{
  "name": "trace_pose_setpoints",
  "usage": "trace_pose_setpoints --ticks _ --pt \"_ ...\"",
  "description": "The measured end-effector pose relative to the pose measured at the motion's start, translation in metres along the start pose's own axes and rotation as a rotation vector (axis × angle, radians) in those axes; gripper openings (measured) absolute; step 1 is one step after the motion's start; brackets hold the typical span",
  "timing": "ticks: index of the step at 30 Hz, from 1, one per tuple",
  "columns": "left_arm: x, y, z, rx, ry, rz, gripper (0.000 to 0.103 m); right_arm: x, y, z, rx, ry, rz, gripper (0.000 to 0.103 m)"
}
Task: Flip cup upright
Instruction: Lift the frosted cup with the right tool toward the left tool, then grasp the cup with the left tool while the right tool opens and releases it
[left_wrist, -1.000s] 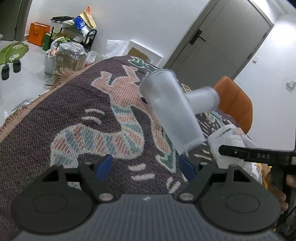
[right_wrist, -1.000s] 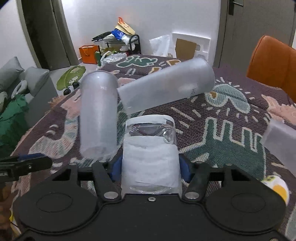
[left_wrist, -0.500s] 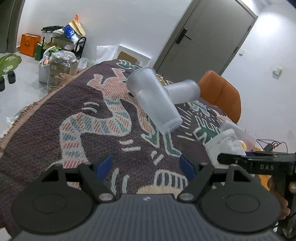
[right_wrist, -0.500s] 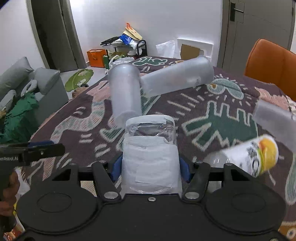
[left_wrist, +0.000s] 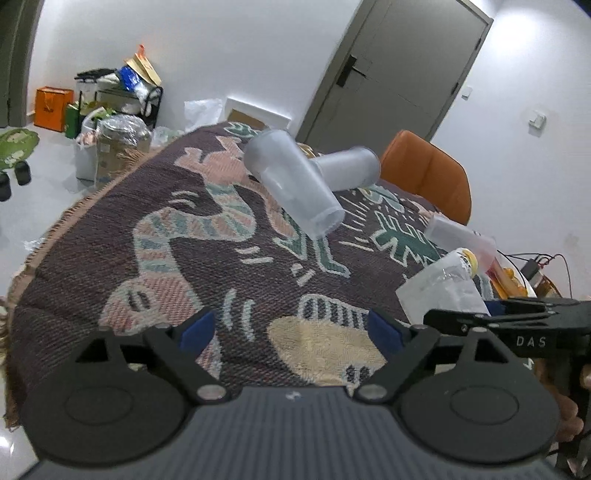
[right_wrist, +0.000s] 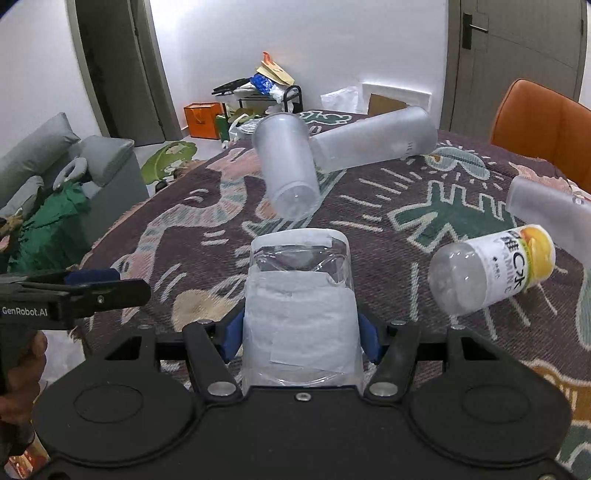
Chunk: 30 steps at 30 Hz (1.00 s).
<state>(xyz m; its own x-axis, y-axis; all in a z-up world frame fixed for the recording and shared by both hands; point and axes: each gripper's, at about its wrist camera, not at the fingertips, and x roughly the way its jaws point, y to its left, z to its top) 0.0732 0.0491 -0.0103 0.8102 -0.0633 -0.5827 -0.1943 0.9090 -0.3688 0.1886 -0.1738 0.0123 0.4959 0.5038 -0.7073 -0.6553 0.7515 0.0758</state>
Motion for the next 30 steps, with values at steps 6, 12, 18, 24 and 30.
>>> trace_pose_setpoints --ticks 6,12,18,24,30 --pt "-0.007 0.009 -0.003 -0.015 -0.003 0.013 0.094 0.004 0.015 -0.010 -0.028 0.011 0.014 0.059" --pt "-0.005 0.016 -0.006 -0.028 0.007 0.026 0.094 0.015 0.026 -0.011 -0.071 0.030 0.025 0.060" --pt "-0.001 0.018 -0.006 -0.040 0.013 0.026 0.094 0.026 0.027 -0.015 -0.074 0.041 0.006 0.066" --pt "0.005 0.011 -0.004 -0.048 0.029 0.000 0.094 0.005 0.020 -0.017 -0.047 -0.015 0.016 0.081" --pt "0.015 -0.002 0.002 -0.092 0.076 -0.060 0.094 -0.023 0.003 -0.024 0.005 -0.080 -0.008 0.081"
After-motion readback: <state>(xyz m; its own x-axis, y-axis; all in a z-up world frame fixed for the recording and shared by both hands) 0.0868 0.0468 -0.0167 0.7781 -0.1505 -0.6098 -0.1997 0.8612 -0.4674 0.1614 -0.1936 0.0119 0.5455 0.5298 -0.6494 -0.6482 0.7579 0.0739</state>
